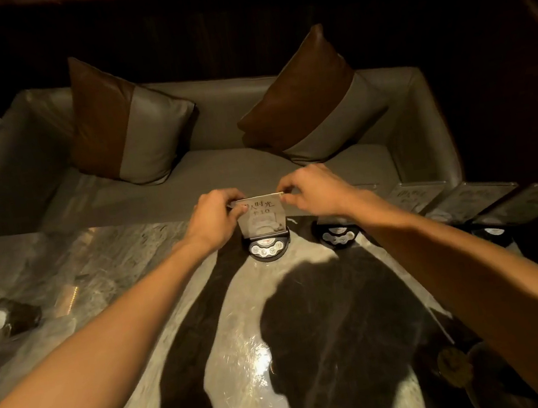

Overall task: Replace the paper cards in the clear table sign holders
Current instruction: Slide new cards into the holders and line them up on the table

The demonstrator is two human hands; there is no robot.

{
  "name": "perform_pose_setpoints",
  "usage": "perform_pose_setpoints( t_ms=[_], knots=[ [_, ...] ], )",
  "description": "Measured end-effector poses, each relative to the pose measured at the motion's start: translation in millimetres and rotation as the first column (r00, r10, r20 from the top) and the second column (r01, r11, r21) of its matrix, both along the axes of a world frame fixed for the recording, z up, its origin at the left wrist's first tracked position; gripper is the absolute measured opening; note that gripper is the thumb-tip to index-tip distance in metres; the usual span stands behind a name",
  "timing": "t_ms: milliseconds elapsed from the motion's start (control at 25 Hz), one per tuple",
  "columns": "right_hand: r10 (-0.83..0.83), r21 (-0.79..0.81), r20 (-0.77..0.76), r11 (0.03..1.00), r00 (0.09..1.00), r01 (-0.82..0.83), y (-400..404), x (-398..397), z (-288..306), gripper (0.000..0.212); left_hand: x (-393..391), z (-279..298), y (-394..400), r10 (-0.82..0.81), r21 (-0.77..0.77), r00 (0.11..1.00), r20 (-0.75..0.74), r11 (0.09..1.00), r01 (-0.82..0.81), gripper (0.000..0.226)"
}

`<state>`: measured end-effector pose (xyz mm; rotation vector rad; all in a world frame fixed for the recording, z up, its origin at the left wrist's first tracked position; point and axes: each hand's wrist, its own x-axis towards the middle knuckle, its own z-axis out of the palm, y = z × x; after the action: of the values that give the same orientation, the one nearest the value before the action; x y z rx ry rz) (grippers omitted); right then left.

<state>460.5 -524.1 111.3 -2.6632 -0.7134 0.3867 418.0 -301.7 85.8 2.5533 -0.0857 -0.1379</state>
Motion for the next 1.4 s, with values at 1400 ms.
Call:
perform_pose_setpoints(
  t_ms=[1400],
  knots=[
    [-0.069,-0.129,-0.017,0.989,0.997,0.066,-50.3,-2.6,-4.7,0.027,20.7,-5.6,-50.4,-0.07,0.023,0.995,-0.072,0.997,0.072,0.025]
  ],
)
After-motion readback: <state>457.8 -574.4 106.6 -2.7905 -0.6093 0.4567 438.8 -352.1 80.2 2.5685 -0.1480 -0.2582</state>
